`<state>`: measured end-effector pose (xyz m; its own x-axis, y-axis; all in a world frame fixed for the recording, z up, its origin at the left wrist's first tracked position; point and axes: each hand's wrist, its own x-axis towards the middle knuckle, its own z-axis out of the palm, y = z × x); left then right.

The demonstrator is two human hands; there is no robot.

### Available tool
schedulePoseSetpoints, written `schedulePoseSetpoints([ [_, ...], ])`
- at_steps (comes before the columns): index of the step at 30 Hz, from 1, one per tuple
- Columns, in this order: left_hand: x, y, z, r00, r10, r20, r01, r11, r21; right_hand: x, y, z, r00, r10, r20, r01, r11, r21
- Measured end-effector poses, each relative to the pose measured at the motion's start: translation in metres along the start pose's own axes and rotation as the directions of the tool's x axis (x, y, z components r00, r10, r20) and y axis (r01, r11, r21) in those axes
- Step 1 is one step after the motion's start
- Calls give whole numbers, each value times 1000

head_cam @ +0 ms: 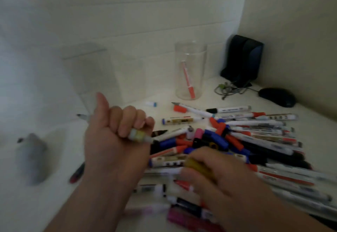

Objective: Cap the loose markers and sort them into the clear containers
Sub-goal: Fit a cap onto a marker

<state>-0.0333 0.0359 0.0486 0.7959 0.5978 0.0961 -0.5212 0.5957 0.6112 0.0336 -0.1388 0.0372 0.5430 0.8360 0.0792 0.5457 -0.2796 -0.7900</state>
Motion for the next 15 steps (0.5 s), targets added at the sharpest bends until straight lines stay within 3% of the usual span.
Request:
schedulePoseSetpoints([
  [3, 2, -9, -11, 993, -116, 0, 115, 991, 60, 4, 5, -17, 983, 113, -146, -64, 949, 307],
  [5, -2, -12, -10, 961, -235, 148, 204, 959, 199, 6, 16, -31, 983, 52, -178, 43, 868, 494],
  [7, -9, -27, -7, 900, -310, 305, 185, 908, 376, 6, 32, -43, 987, 19, -161, 90, 760, 644],
  [12, -24, -45, -8, 790, -510, 340, 157, 704, 693, 10, 35, -61, 986, 9, -165, 133, 546, 827],
  [15, -32, -53, -2, 708, -638, 304, 207, 598, 774, 12, 41, -65, 996, -8, -87, 78, 537, 840],
])
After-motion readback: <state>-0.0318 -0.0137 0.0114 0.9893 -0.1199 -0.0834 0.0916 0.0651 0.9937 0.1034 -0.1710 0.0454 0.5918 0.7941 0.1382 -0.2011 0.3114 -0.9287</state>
